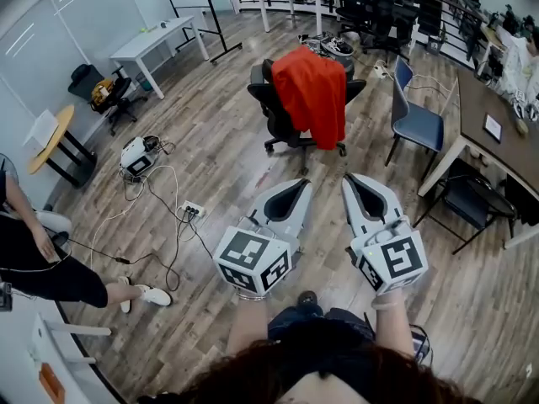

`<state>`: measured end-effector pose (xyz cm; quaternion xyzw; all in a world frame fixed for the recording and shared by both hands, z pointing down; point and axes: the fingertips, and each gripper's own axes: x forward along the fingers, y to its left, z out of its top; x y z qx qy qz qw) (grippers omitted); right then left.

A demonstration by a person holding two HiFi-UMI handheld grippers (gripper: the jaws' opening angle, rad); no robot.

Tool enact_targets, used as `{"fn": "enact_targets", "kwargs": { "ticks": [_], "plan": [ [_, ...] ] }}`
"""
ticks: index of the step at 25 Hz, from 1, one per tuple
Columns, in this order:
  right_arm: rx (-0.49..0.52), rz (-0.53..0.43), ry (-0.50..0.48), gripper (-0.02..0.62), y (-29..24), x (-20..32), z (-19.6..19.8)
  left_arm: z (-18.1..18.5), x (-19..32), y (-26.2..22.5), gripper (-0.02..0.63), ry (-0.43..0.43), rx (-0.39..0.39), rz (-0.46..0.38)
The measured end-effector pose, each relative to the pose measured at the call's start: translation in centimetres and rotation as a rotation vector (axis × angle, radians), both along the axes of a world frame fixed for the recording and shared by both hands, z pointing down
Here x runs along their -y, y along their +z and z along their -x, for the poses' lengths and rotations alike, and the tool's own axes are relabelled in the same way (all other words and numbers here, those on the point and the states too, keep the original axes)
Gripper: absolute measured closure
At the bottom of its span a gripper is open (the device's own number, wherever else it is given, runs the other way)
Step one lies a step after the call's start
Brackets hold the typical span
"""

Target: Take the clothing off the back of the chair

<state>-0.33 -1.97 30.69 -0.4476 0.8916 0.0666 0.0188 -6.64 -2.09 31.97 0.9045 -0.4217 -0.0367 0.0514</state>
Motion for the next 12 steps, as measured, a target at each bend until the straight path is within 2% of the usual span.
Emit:
{"fn": "enact_targets", "kwargs": {
  "ticks": [12],
  "plan": [
    [0.035,0.000,0.048,0.604,-0.6,3.5,0.4,0.4,3.5,-0.6,0.583,0.044,0.004,-0.016]
  ]
}}
